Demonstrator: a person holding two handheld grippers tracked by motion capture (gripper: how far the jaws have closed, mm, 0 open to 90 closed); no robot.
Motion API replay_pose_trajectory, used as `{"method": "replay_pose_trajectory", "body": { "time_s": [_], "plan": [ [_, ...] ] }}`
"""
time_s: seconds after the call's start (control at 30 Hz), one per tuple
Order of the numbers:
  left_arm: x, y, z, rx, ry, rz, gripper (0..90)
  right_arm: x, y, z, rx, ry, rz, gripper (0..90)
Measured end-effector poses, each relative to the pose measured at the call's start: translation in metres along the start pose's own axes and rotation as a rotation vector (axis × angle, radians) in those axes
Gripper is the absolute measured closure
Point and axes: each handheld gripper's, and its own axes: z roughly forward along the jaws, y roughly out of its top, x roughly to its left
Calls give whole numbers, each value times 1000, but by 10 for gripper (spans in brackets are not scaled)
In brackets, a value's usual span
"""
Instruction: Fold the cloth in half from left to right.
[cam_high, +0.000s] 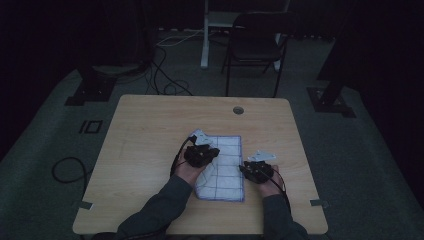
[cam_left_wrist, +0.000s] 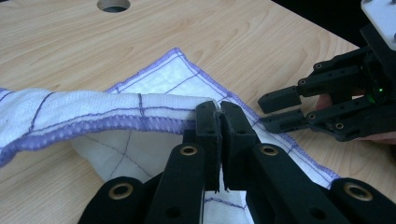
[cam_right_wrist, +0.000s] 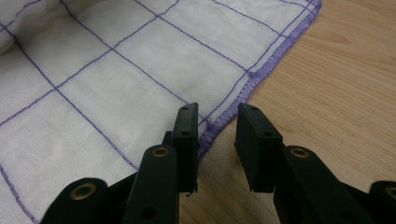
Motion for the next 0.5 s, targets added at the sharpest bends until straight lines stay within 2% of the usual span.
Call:
{"method": "replay_pose_trajectory", "body": {
  "time_s": [0.5],
  "plan": [
    [-8,5,18,39,-22,25,875,-1,-1,0,-4,8,17,711]
  ]
}}
